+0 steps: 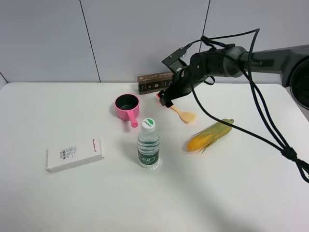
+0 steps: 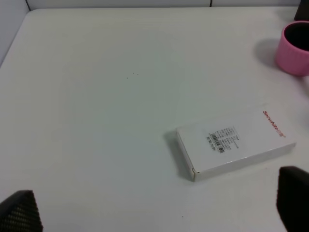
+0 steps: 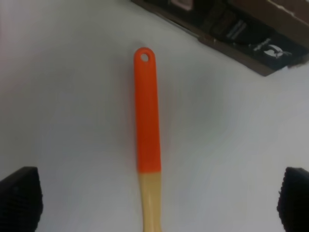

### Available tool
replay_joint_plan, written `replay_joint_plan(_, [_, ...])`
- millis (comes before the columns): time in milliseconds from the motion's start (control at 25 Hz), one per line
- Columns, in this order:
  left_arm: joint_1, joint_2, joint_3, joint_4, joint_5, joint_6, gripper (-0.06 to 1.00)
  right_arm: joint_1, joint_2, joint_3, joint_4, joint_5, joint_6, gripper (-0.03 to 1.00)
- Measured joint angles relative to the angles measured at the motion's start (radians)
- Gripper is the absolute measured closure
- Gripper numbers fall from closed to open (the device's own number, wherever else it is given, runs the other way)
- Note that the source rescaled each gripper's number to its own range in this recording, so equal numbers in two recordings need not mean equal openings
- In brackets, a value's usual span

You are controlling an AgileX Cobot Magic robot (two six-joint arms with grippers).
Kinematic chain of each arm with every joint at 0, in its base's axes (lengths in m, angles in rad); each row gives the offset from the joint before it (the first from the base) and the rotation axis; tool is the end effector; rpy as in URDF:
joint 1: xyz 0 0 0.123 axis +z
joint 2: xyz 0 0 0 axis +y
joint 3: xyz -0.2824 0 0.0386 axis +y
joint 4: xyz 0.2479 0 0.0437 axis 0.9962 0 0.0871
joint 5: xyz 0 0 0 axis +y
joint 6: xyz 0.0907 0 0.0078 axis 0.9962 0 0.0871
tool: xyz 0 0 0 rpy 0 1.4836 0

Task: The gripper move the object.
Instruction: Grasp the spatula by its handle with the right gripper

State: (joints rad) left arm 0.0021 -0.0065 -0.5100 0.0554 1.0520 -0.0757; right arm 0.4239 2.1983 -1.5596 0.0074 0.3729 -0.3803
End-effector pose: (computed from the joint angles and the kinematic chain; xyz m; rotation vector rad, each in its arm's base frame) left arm -0.0068 0.0044 0.2807 -0.0813 2.0163 0.0193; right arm 0.4346 0.1964 0.1435 -0.9697 2.2992 0.0245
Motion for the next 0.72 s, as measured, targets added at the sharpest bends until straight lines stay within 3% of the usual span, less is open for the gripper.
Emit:
replay_joint_plan(440, [0.000, 0.000, 0.000, 0.000, 0.000, 0.000, -0.06, 0.000, 0.092, -0.001, -0.007, -0.037, 0.000, -0.01])
replay_joint_plan(720, [0.000, 0.000, 0.000, 0.000, 0.000, 0.000, -0.06, 0.000, 0.098, -0.001, -0.007, -0.100, 0.000, 0.06])
